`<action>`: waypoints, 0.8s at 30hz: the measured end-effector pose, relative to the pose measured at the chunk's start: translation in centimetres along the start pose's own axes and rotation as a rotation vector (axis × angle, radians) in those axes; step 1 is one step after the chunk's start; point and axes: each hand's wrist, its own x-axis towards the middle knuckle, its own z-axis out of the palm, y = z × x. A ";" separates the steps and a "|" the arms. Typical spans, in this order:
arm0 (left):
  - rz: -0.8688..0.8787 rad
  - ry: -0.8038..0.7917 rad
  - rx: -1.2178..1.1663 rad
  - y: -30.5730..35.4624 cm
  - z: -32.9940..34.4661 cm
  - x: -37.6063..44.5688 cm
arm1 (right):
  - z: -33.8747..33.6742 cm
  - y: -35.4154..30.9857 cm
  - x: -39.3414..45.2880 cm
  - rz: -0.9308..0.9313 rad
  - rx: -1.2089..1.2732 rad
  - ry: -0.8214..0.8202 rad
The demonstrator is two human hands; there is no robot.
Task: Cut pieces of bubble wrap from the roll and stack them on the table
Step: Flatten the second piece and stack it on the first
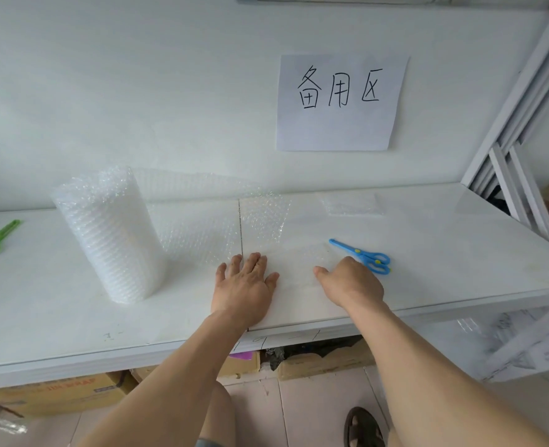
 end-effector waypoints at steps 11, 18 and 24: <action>0.202 0.388 0.039 -0.8 -1.2 1.1 | -2.4 0.0 1.7 0.042 0.858 -0.016; 0.402 0.439 0.185 1.8 -3.4 4.3 | -4.9 2.0 3.8 0.061 1.000 0.116; 0.545 0.517 0.221 5.3 -3.7 8.1 | -6.0 3.8 7.1 0.085 1.111 0.182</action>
